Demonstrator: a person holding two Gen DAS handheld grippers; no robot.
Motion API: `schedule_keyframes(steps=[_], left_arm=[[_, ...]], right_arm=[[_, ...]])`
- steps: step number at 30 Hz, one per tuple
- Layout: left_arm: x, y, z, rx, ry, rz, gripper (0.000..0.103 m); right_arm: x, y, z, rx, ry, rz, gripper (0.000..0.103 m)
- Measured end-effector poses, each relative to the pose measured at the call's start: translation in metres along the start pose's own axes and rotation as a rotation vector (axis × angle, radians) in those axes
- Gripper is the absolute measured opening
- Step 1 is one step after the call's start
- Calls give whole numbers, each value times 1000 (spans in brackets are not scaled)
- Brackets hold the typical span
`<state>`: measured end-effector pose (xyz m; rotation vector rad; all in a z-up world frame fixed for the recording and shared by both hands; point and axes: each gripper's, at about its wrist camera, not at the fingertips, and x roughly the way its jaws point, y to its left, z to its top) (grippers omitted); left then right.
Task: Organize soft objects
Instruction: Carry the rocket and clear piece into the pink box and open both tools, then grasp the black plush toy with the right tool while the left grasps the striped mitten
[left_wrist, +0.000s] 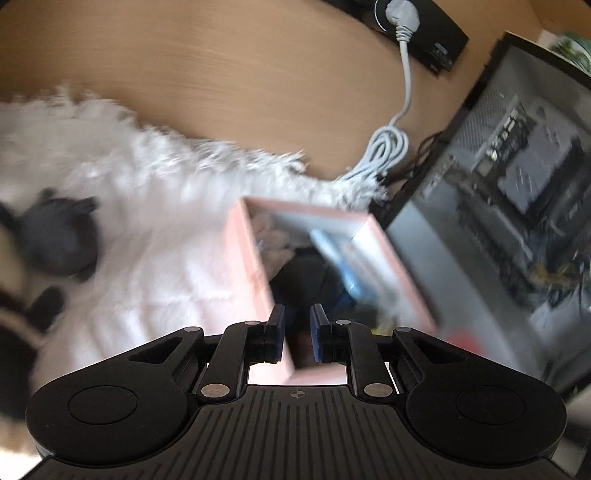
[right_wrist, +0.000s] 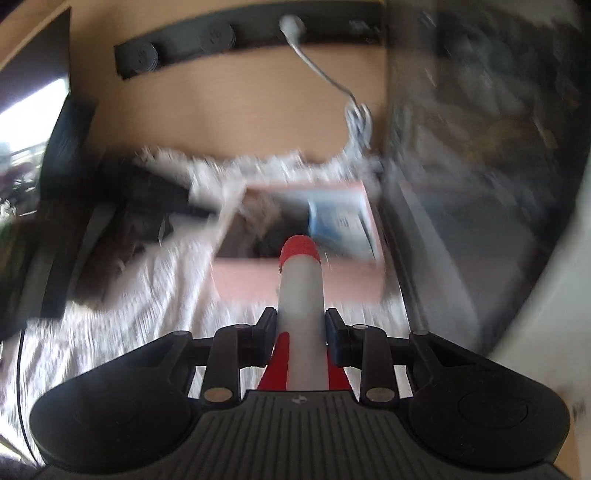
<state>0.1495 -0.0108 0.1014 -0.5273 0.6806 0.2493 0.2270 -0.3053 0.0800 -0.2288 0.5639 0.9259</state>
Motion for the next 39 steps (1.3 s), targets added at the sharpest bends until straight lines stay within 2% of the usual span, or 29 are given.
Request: schedule_keyframes(steps=[5,8,10,12,15,18,20,22,24,27,29,31,36,39], left_arm=[[-43,20,-39,28,-6,33,16],[-61,43,-62,-51,15,41,16],[-74,60,-76,-92,17,79,16],[-88,76,-88,-129,5,129,16],[-106,99,-102,-172,-19,183,16],[-115,116,-110,-193,-28,250,16],[-117,124,-111,-208,-31,283,16],[-122,128,-111,-198,-46,314,16],[-128,132,-108,-191,-68,327,16],[-134,140,-101,-196,-92,335,16],[-135,145,-98,-197,-97,342,16],[-134,150,-95,-196,-91,345,16],[-137,163,-92,-199,-83,352,16],[-147,172,-93,-216,-88,366,16]], right_arm=[[39,18,68,-33,-85,72,28],[99,21,107,25,-39,114,28],[146,24,123,74,15,141,28],[187,26,129,128,84,157,28],[238,31,121,166,193,134,28],[258,33,109,190,247,161,28],[256,34,109,201,250,160,30],[248,33,112,201,258,169,42],[230,33,117,190,223,155,74],[192,46,126,123,86,131,79],[182,66,134,45,49,175,82],[180,102,137,-78,36,229,85],[213,199,128,-397,37,302,85],[250,236,127,-430,75,285,85]])
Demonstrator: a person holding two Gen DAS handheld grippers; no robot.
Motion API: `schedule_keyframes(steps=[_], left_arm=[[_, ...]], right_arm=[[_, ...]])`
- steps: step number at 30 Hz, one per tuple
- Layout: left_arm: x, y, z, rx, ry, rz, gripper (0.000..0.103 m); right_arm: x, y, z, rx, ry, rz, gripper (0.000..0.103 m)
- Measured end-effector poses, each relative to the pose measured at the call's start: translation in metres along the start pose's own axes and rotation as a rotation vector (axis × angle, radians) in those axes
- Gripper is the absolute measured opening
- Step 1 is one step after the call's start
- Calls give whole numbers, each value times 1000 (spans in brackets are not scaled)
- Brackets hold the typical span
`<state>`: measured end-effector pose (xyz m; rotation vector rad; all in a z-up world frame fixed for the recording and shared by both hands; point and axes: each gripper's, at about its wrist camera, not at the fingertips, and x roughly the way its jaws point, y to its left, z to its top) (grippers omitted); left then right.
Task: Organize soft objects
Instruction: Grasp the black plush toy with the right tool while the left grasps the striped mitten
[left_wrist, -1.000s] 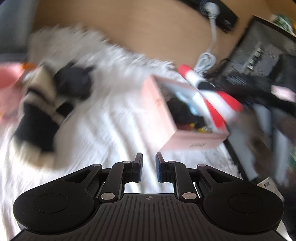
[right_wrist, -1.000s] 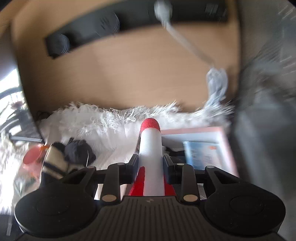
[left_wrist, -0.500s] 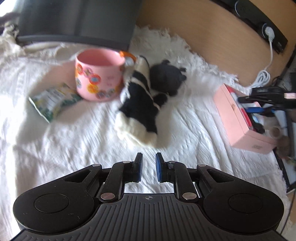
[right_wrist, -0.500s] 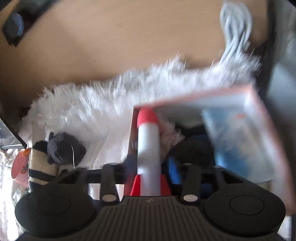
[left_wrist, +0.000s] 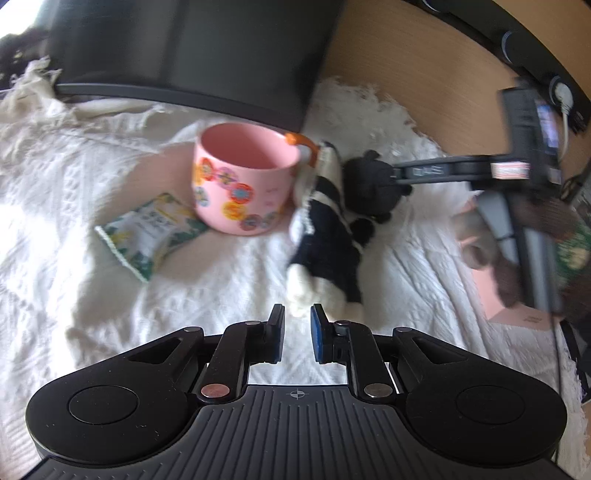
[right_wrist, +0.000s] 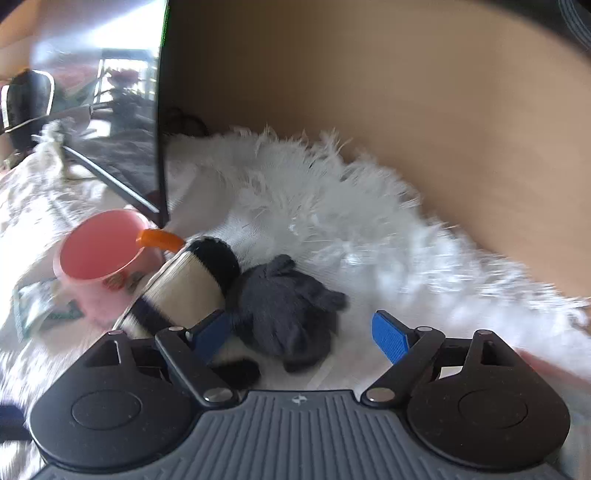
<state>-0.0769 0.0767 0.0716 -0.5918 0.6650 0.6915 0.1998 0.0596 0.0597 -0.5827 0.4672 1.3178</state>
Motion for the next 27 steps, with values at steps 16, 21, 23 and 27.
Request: schedule_keyframes(steps=[16,21,23,27], left_arm=[[28,34,39,-93,-22,-55,16],[41,37,50,-84,-43,-101,16],[47,37,55,-93,-45,-127,16],[64,27,61,-93,-28,-127,16]], right_arm=[[-3,-29,-12,307,84,88,75],[-70,-27,-56,231,42,20,75],[-87,-28,-78,250,74,15,75],[-122,-26,-122,287,97,-13,75]])
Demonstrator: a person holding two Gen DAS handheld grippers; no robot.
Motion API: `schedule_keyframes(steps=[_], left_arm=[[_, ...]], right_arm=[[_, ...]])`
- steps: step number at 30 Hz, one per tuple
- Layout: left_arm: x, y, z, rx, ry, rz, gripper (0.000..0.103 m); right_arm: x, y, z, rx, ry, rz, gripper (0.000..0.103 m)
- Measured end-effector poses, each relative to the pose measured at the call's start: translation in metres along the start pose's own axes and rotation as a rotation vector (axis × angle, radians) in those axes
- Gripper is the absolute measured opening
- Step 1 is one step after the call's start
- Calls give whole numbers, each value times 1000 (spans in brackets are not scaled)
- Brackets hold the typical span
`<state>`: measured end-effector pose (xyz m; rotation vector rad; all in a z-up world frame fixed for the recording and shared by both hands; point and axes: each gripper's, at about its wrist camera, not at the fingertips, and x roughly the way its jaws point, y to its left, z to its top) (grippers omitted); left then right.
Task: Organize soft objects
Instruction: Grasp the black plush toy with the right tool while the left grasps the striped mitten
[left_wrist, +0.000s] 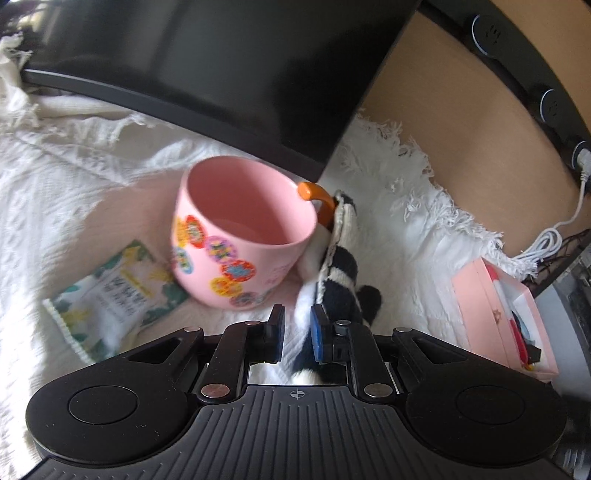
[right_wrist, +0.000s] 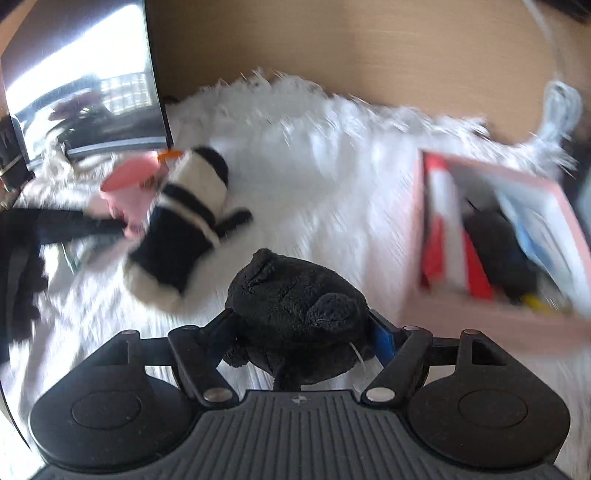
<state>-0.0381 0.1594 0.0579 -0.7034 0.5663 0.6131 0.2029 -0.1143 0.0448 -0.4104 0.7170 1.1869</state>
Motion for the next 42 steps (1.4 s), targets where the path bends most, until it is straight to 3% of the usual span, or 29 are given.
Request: schedule_keyframes(steps=[3,6,9,12,15,19,24,30,35,37,39,42], left_arm=[[15,-12,1,14,-5,-6,16],[31,-24,-1,56,-9,55,16],[46,-29,-3,44,12,128,20],[50,-31,-5,53,5,138,20],[51,-34,-3,81,17,137,20],[41,-40,1,80,1,41,21],[53,-41,0,68,27,156,23],[57,-38,6,80,52,112,24],[35,-46,5,106,45,-80,22],[35,-55,-1,136,50,-116,22],[41,-65,-6,170,71,-104,22],[55,-79,-10,210,97,-30,22]], right_arm=[[-10,-2,-33,-22,1,-55,75],[-12,-3,-56,-43,7,-103,75],[-15,-3,-67,-47,-29,-103,79],[-12,-2,-73,-34,-34,-98,82],[-10,-1,-80,-57,-33,-111,85],[-1,-9,-92,-24,12,-86,87],[-1,-5,-107,-47,-31,-104,90],[-2,-5,-115,-42,-79,-107,95],[-1,-5,-118,-41,-92,-104,99],[-1,-5,-118,-46,-90,-102,99],[-1,-4,-118,-48,-88,-100,100],[-1,-4,-117,-48,-88,-101,100]])
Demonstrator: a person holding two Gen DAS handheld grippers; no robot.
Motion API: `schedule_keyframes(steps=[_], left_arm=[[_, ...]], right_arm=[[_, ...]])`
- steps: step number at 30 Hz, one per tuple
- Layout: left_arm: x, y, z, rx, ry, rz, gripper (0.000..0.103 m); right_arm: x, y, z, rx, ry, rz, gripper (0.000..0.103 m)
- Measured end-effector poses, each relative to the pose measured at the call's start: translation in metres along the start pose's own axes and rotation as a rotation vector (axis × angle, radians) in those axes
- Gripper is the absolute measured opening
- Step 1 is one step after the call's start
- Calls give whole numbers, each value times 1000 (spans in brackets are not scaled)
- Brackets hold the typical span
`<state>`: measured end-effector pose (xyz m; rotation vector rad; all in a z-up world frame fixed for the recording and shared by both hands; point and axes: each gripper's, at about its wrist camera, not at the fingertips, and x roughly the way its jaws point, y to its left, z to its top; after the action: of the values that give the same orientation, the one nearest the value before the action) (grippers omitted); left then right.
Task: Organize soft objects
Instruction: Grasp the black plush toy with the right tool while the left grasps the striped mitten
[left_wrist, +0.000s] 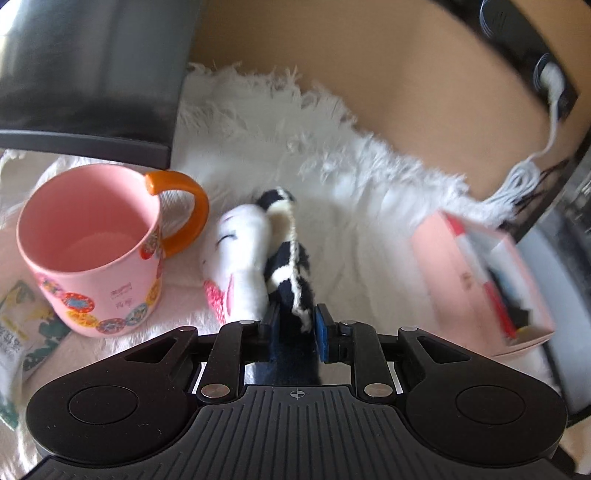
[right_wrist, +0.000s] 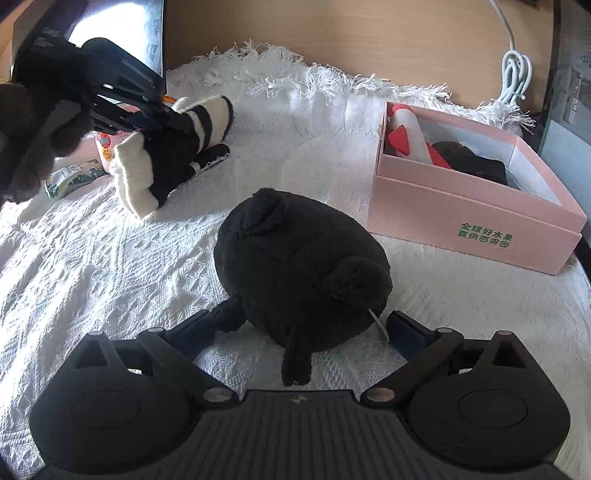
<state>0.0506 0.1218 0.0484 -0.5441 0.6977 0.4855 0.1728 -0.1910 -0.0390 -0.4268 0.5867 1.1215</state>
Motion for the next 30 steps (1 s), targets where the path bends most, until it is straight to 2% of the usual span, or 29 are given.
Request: schedule_keyframes(steps=[3,8,13,17,24,27,30], left_arm=[[10,-9,5,16,10,73,23],[25,-12,10,5,27,123,25],[37,-15,9,17,83,108,25],[38,-14,6,25,84,95,25],[32,-22,-5,123,13,136,25],[22,-20,-11,111,-42,155,25],[16,-17,-12,81,-61,149,25]], right_arm=[[0,0,0,-1,0,1,100],[-1,0,1,-2,1,2,100],[-1,0,0,-1,2,1,100],[-1,2,0,-3,5,2,102],[0,2,2,-11,18,16,103],[0,2,2,-11,18,17,103],[1,2,2,-10,17,16,103]])
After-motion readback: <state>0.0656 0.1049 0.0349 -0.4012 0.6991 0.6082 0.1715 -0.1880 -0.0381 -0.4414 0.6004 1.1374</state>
